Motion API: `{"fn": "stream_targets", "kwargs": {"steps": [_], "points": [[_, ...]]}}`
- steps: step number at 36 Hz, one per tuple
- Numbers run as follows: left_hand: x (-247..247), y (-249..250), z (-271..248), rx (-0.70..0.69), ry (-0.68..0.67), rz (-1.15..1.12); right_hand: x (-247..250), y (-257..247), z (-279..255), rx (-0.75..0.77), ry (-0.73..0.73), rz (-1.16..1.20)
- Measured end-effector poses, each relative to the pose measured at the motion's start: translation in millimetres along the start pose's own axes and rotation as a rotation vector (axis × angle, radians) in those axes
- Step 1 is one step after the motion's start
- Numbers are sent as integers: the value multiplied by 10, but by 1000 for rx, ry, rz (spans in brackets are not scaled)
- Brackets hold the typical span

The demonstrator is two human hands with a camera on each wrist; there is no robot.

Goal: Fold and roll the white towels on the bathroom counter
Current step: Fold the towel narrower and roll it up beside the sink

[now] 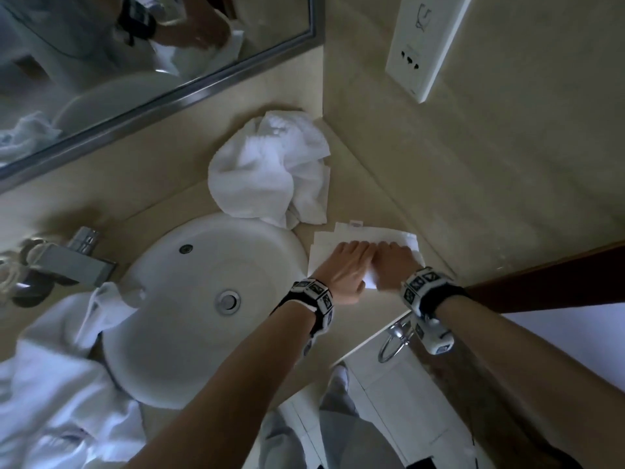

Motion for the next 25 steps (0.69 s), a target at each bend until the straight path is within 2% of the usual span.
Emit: {"fn": "stream_targets", "kwargs": {"steps": [4, 8, 12, 14, 20, 22, 25], "points": [[-150, -183, -59, 87, -140, 180, 28, 120, 135, -54, -91, 110], [-36, -222, 89, 201, -210, 161, -44, 167, 196, -84, -177, 89], [66, -266, 360, 261, -219, 115, 52, 244, 107, -69, -5, 96], [93, -322, 462, 291, -217, 69, 47, 228, 4, -124, 97, 37], [97, -377, 692, 252, -338, 164, -150, 163, -9, -246, 157, -91], [197, -383, 716, 255, -267, 168, -53, 256, 109, -250, 173, -62], [323, -300, 606, 204, -73, 161, 98, 408, 287, -233, 171, 18]]}}
Point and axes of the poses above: each hand's wrist, its own z-axis towards the middle knuckle, its own x-axis out of the back of the hand, y = z × x, the point moved 10 cm from there along z, towards the middle knuckle, and after that the axes turned 6 degrees about -y, right-handed, at the moved point
